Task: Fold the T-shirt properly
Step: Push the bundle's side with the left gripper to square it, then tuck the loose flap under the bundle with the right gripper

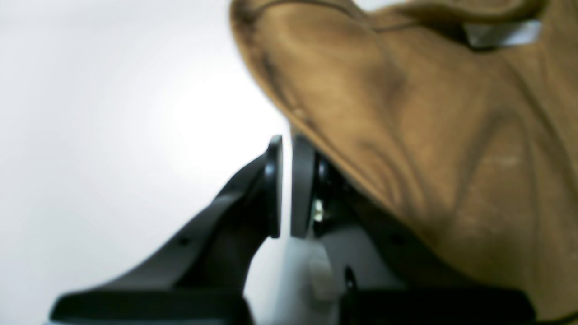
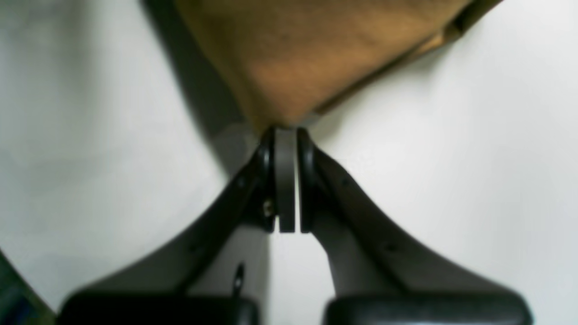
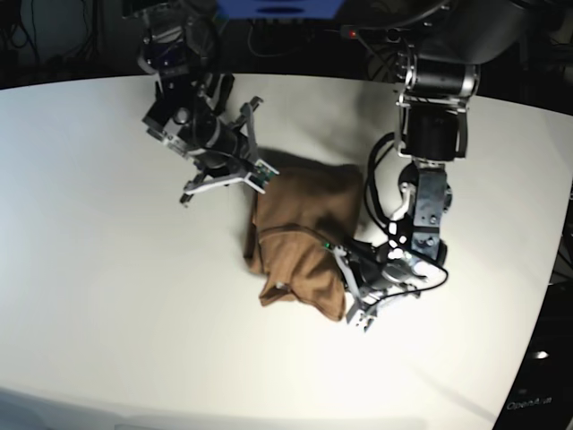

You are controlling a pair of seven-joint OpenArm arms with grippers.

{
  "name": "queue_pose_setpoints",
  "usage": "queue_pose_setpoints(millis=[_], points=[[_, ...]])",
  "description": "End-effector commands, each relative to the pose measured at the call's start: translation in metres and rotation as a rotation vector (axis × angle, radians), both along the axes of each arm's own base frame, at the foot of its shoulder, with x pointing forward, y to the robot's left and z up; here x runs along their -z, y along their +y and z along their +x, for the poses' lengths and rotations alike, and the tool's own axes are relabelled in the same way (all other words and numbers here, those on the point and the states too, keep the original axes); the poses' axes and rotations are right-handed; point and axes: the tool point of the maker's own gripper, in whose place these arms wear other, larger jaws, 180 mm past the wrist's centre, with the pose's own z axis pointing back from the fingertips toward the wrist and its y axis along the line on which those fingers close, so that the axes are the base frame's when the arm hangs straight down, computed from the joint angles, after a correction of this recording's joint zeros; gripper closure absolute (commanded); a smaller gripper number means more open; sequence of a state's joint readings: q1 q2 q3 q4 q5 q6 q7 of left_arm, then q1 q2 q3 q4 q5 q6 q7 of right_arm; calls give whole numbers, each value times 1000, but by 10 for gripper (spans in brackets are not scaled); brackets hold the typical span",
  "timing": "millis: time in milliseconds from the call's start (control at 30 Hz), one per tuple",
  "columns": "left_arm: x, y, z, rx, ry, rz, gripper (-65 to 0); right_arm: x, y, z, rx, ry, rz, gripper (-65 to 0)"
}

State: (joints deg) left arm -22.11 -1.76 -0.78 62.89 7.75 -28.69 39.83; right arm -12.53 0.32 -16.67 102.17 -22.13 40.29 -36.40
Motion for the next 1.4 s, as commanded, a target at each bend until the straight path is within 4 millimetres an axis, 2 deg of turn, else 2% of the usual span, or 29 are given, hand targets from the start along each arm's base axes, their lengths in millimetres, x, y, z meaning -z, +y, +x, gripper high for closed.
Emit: queue_pose_setpoints(millis=[0, 33, 100, 200, 333, 467, 600, 700, 767, 933, 1100, 1267, 1367], points=[[-27, -1, 16, 1, -83, -19, -37, -15, -5, 13, 3, -58, -4, -1], [-31, 0, 13, 2, -97, -15, -37, -19, -10, 17, 0, -75, -18, -1], [-33, 17, 4, -19, -108, 13, -37, -25, -20, 23, -6, -101, -47, -1], [-52, 41, -2, -62, -148, 49, -37, -41, -37, 40, 8, -147, -110, -1], [-64, 86, -29, -140, -155, 128, -37, -80, -45, 61, 31, -257, -138, -1], [-58, 107, -70, -165, -140, 180, -37, -108, -29, 83, 61, -324, -88, -1], [-42, 110, -113, -144, -94, 217, -37, -128, -2, 95, 93, -348, 4, -1], [-35, 115, -132, -151, -66, 229, -37, -134, 13, 97, 103, -345, 46, -1], [-32, 122, -143, -177, -49, 228, -37, -131, 20, 95, 103, -328, 67, -1], [-24, 134, -160, -207, -15, 240, -37, -122, 53, 88, 27, -281, 136, -1], [-27, 141, -179, -221, -6, 259, -37, -107, 70, 88, -6, -223, 211, -1], [-29, 140, -193, -212, 2, 272, -37, -77, 85, 86, -42, -158, 262, -1], [-29, 149, -200, -235, 11, 284, -37, -59, 93, 82, -60, -119, 295, -1]])
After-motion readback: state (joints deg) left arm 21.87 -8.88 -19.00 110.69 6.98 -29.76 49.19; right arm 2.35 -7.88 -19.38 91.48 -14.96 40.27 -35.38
